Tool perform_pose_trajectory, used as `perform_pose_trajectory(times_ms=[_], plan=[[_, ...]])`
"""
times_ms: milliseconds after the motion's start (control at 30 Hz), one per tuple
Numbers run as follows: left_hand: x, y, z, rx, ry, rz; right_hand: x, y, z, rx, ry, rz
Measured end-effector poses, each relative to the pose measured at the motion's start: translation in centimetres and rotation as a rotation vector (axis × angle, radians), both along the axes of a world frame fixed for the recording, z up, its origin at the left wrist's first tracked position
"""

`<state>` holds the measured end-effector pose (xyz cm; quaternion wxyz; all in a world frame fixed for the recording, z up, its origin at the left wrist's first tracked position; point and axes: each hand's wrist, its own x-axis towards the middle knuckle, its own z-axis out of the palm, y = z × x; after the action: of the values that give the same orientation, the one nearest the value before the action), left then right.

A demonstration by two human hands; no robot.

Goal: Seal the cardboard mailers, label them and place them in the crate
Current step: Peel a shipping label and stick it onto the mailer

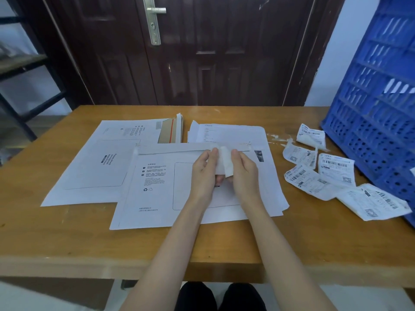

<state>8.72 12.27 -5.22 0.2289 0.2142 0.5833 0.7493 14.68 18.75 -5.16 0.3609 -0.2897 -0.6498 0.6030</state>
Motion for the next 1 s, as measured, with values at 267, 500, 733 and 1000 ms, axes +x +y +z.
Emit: perform_pose_trajectory(times_ms=[267,500,733,1000], plan=[[0.7,-0.2,0.0,0.008,0.173,-0.076,0.6,-0.2,0.8,-0.119,0.080,0.056],[0.4,-0.1,0.4,-0.015,0.046,-0.069,0.2,-0.7,-0.1,0.229,-0.038,-0.110],[0.8,0.3,-0.2,-0.072,0.261,0.135,0.0,-1.1,-0.2,0.453,-0.172,-0.162],[0.3,0.2,-0.6,-0.059,0.126,0.142,0.2,-0.7,-0.1,0.390,-0.237,-0.262]])
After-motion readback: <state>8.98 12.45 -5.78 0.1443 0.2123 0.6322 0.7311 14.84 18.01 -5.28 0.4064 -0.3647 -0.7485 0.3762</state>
